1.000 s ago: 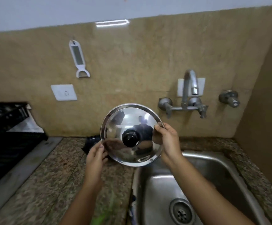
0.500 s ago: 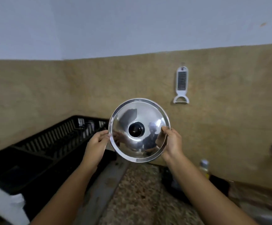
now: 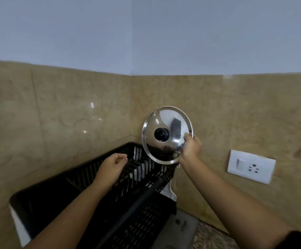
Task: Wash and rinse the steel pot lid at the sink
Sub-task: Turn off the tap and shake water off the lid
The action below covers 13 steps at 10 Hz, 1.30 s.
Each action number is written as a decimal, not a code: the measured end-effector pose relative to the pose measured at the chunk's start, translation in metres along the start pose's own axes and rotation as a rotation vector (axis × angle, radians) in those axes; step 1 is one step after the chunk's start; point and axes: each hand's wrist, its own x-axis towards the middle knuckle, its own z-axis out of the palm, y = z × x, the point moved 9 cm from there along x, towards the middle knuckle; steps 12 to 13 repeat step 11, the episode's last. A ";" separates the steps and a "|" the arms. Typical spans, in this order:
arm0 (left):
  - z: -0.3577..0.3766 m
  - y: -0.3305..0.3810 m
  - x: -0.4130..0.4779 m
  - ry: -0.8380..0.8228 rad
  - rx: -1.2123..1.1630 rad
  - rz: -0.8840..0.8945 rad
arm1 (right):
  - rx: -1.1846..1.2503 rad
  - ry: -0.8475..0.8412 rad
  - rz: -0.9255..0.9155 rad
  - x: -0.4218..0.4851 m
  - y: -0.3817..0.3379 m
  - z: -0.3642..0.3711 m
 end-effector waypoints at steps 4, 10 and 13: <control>0.003 -0.011 0.008 -0.044 -0.174 -0.033 | -0.112 -0.040 0.076 0.050 0.084 0.039; 0.008 -0.016 0.011 -0.064 -0.142 0.004 | -0.208 -0.149 0.160 0.053 0.109 0.045; 0.004 -0.019 0.014 -0.035 -0.092 0.020 | -0.287 -0.158 0.127 0.046 0.098 0.044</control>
